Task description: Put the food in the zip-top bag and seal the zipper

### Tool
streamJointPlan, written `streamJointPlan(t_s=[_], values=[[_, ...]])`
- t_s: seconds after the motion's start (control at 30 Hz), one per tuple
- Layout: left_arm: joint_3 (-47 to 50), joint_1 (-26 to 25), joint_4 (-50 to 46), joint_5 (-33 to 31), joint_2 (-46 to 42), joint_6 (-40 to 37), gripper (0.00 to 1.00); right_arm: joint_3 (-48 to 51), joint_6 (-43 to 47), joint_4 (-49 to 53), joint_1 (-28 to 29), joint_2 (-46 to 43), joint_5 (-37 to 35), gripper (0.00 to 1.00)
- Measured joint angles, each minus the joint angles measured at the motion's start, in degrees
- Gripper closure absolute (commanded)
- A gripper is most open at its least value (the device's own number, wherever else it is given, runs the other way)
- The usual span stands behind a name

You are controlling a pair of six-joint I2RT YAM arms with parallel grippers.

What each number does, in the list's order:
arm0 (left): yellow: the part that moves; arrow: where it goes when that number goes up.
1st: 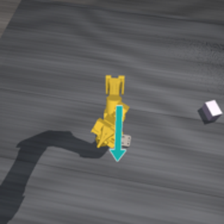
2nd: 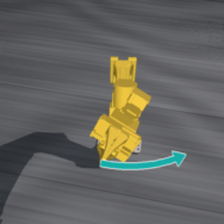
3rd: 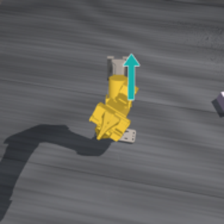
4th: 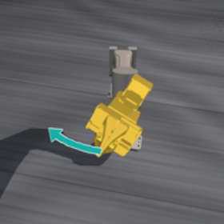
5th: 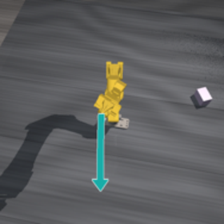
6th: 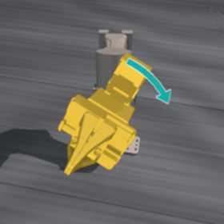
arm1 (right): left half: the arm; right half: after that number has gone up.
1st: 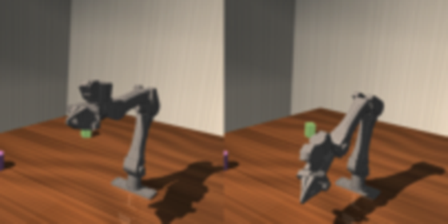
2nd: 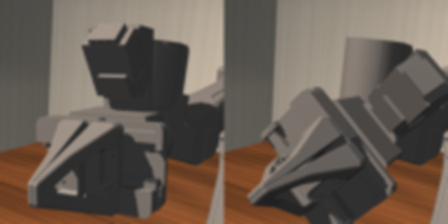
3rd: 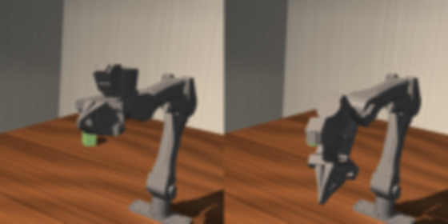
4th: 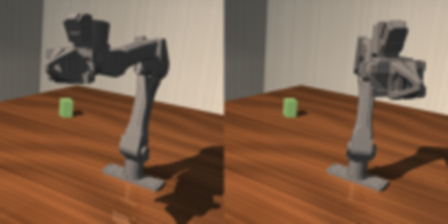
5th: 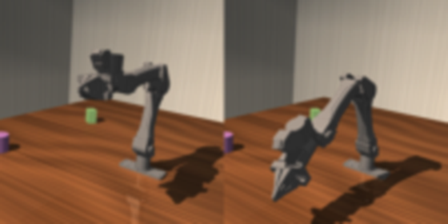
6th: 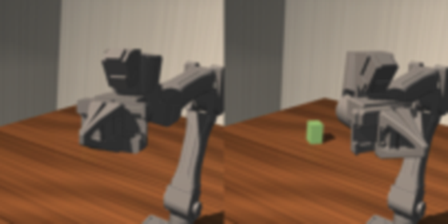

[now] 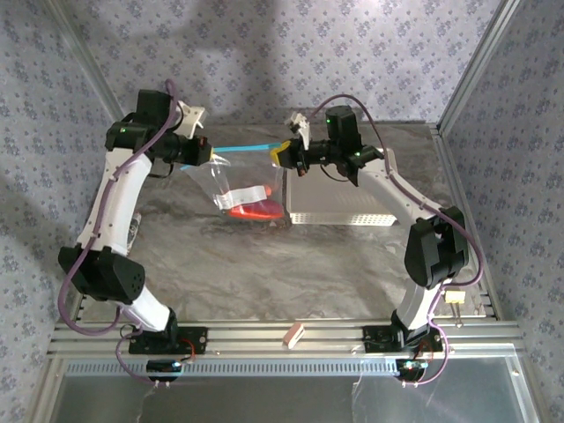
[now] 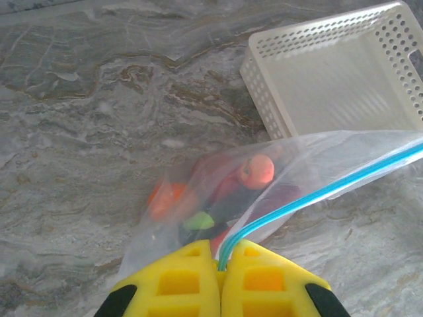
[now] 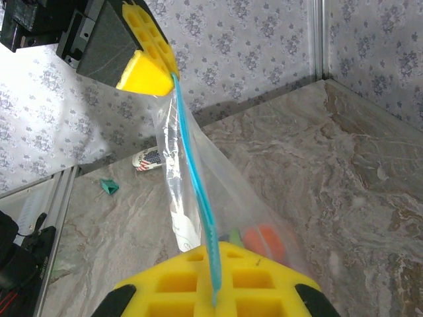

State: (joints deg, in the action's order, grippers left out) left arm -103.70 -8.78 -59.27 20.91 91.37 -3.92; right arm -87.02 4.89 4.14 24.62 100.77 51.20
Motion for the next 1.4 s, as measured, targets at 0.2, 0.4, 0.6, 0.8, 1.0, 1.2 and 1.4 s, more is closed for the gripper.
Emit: streamJointPlan(t_s=[0.2, 0.4, 0.6, 0.8, 1.0, 1.2, 1.4], values=[[1.68, 0.83, 1.27, -1.44, -0.92, 0.79, 1.00, 0.22, -0.66, -0.15, -0.42, -0.02, -0.50, 1.00], [3.45, 1.68, 2.34, -3.15, -1.99, 1.68, 1.00, 0.90, -1.62, -1.09, -0.81, -0.04, -0.94, 1.00], [4.66, 2.32, 2.51, -5.73, -3.72, 2.56, 1.00, 0.96, -2.43, -1.53, -1.18, -0.09, -1.09, 1.00], [5.49, 2.56, 2.89, -7.43, -4.52, 2.99, 1.00, 1.07, -2.82, -1.81, -1.38, -0.20, -1.14, 1.00], [11.74, 3.04, 7.58, -7.72, -8.63, 3.06, 1.00, 1.44, -2.91, -1.55, -0.87, -0.92, -2.32, 1.00], [16.48, 0.70, 9.86, -14.21, -14.64, 3.61, 1.00, 1.51, -1.84, 1.05, 2.23, -3.78, -5.07, 1.00], [20.55, -5.33, 11.50, -21.20, -23.98, 5.11, 1.00, 2.99, -0.81, 4.17, 5.60, -9.33, -8.07, 1.00]])
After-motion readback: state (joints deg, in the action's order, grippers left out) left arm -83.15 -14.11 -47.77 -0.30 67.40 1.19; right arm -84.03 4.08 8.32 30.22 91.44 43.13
